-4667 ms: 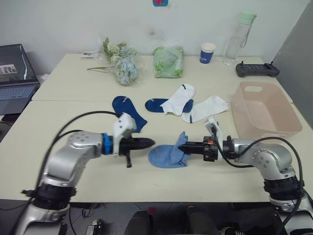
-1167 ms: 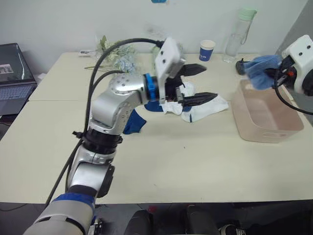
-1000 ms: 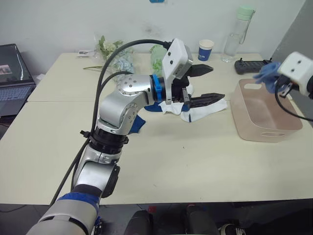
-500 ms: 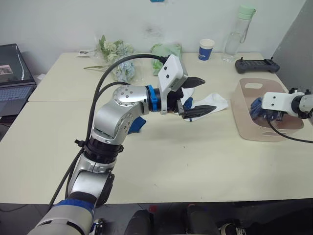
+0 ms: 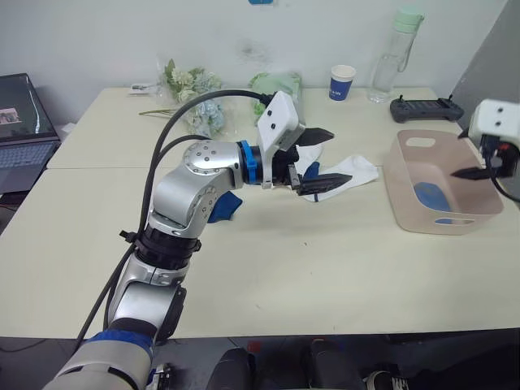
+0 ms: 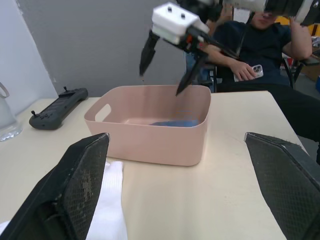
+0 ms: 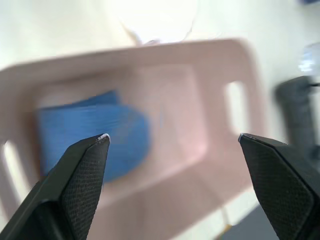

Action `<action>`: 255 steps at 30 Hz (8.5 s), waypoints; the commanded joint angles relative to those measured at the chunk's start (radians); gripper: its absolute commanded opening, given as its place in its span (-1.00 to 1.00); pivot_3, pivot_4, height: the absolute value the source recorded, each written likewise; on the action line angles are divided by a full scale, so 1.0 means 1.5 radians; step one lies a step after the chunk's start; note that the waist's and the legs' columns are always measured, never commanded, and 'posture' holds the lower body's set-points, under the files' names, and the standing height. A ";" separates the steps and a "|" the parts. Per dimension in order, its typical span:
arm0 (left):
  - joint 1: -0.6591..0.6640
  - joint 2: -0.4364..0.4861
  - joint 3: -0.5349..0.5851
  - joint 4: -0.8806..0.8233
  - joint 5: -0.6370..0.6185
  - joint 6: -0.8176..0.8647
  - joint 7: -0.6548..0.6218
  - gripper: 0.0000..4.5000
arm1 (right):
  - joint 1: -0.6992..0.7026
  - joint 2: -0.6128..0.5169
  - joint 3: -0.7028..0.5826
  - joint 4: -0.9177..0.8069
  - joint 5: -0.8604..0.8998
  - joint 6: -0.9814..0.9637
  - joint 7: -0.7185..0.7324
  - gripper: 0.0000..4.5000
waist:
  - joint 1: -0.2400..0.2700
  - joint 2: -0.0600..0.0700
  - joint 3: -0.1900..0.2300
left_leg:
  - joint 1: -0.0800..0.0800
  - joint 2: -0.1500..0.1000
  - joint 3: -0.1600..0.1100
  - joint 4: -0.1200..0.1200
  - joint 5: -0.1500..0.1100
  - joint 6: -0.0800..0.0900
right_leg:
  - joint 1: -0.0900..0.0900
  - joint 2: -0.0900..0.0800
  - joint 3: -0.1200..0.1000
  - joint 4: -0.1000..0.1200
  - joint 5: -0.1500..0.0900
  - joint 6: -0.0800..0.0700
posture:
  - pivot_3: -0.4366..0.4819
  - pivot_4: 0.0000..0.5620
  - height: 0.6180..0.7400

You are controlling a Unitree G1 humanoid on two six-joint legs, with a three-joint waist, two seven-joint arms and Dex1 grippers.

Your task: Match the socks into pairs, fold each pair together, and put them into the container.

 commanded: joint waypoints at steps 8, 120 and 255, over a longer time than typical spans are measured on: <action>-0.006 0.004 0.009 -0.034 -0.006 0.001 -0.009 1.00 | 0.016 0.021 0.014 0.091 -0.066 -0.103 -0.131 -0.23 | 0.000 0.000 0.000 | 0.000 0.000 0.001 0.000 0.000 0.000 | 0.000 0.000 0.001 -0.001 0.000 0.000 | -0.05 -0.47 1.00; 0.458 -0.005 0.130 -0.063 0.102 -0.293 0.218 1.00 | 0.376 0.553 -0.094 -0.290 0.164 0.303 -0.612 0.14 | 0.001 -0.002 -0.004 | 0.000 0.001 0.000 0.000 0.000 0.003 | -0.002 0.001 0.001 0.001 0.004 0.000 | -0.05 -0.47 1.00; 0.399 0.206 -0.012 -0.007 0.124 -0.386 -0.187 0.84 | 0.866 0.107 -0.117 -0.893 0.217 0.055 -0.252 1.00 | 0.004 -0.004 -0.002 | 0.000 0.000 -0.006 0.000 0.000 0.003 | 0.003 0.001 -0.008 -0.001 0.003 0.001 | -0.05 -0.47 1.00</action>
